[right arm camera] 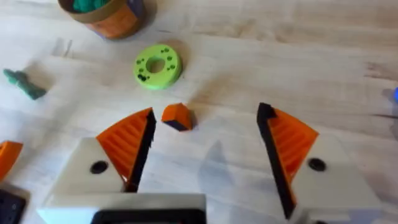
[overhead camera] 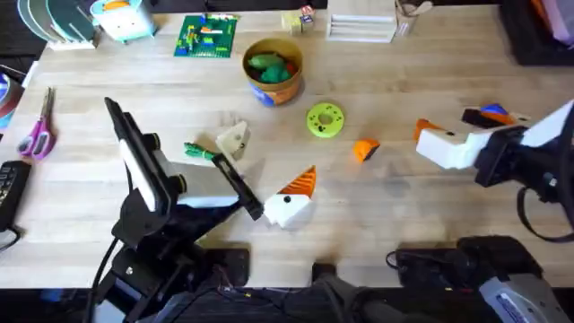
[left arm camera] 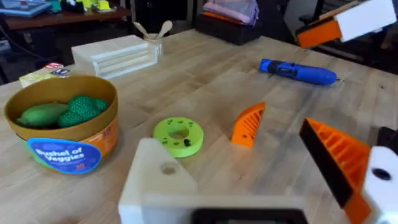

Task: Pick up the gripper from the table and insert it into the empty holder that is missing its gripper. Then pick up a screw, insert it into the mounting hole, and use the screwdriver to tighten it. Finally, clean up the table by picking up the vegetable and placing it into the bucket.

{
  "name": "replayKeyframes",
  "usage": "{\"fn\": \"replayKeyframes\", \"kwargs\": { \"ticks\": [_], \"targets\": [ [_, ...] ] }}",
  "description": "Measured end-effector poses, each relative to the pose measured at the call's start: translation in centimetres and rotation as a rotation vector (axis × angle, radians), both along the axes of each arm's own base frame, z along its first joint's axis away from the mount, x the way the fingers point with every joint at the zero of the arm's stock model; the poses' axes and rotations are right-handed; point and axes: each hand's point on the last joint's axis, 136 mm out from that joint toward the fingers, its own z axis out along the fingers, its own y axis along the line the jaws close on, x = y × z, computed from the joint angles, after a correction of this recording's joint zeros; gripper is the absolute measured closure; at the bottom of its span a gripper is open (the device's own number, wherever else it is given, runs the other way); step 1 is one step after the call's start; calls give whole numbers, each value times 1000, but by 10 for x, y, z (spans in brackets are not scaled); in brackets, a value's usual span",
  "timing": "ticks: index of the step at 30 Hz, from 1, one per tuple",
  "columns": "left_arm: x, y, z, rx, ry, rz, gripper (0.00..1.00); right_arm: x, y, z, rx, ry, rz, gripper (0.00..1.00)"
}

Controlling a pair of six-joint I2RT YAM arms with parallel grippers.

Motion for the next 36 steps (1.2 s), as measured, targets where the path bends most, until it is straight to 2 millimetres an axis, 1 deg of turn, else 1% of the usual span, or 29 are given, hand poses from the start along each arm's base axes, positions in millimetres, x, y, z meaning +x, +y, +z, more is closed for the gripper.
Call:
{"fn": "replayKeyframes", "kwargs": {
  "ticks": [4, 9, 11, 14, 18, 22, 23, 25, 26, 29, 31, 34, 36],
  "targets": [
    [0, 0, 0, 0, 0, 0, 8, -7, 10, -11, -8, 128, 57, 10],
    [0, 0, 0, 0, 1, 0, 8, -4, 33, -22, -38, 260, 172, 10],
    [0, 0, 0, 0, 0, 0, 9, -4, 43, -34, -53, 325, 220, 10],
    [0, 0, 0, 0, 0, 0, 8, -4, 53, -52, -71, 414, 261, 10],
    [0, 0, 0, 0, 0, 0, 8, 4, 58, -70, -84, 488, 274, 10],
    [0, 0, 0, 0, 0, 0, 9, 17, 62, -83, -87, 513, 274, 10],
    [0, 0, 0, 0, 0, 0, 8, 21, 63, -86, -89, 519, 274, 24],
    [0, 0, 0, 0, 0, 0, 8, 25, 64, -93, -94, 535, 274, 93],
    [0, 0, 0, 0, 0, 0, 8, 27, 65, -97, -96, 546, 275, 134],
    [0, 0, 0, 0, 0, 0, 8, 28, 65, -106, -102, 579, 277, 214],
    [0, 0, 0, 0, 0, 0, 8, 28, 67, -109, -108, 586, 282, 258],
    [0, 0, 0, 0, 0, 0, 8, 32, 74, -109, -113, 564, 305, 290],
    [0, 0, 0, 0, 0, 0, 8, 33, 79, -109, -121, 548, 323, 360]
  ]
}}
